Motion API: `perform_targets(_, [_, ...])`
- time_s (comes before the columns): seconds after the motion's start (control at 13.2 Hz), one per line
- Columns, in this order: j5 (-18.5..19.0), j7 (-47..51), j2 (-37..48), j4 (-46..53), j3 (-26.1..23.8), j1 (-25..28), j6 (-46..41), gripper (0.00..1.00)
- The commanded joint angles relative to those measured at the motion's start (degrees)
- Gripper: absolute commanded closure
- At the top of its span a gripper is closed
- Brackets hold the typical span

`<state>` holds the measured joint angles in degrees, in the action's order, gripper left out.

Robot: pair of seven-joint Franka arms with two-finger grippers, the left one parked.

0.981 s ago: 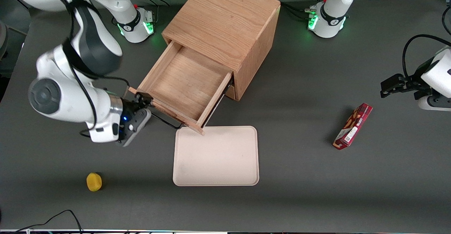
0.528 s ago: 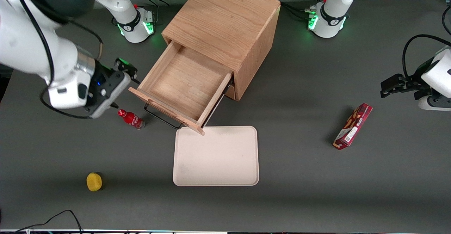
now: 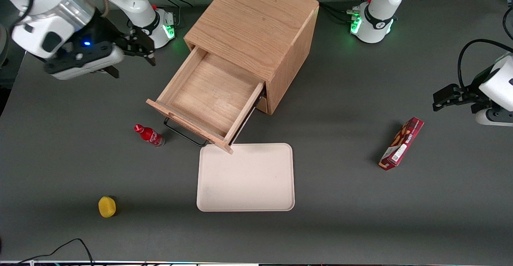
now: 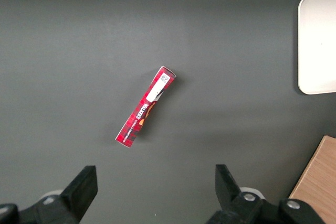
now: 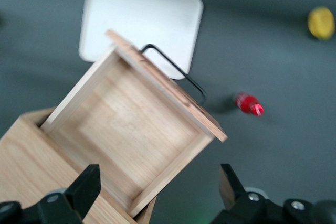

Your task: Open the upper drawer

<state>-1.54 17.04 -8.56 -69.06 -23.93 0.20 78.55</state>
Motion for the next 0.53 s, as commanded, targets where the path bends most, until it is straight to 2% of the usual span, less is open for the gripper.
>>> perform_targets(0.0, [6.1,4.5,0.3,-1.1,3.7,-0.6,-0.3,0.00])
perform_targets(0.08, [8.9,4.0,0.5,-1.2,4.8,-0.8,-0.5,0.00])
perform_targets(0.3, [9.9,4.0,1.2,-1.3,8.5,-0.8,-4.6,0.00])
perform_targets(0.45, [8.1,4.1,2.1,-3.7,10.6,-1.9,-6.2,0.00])
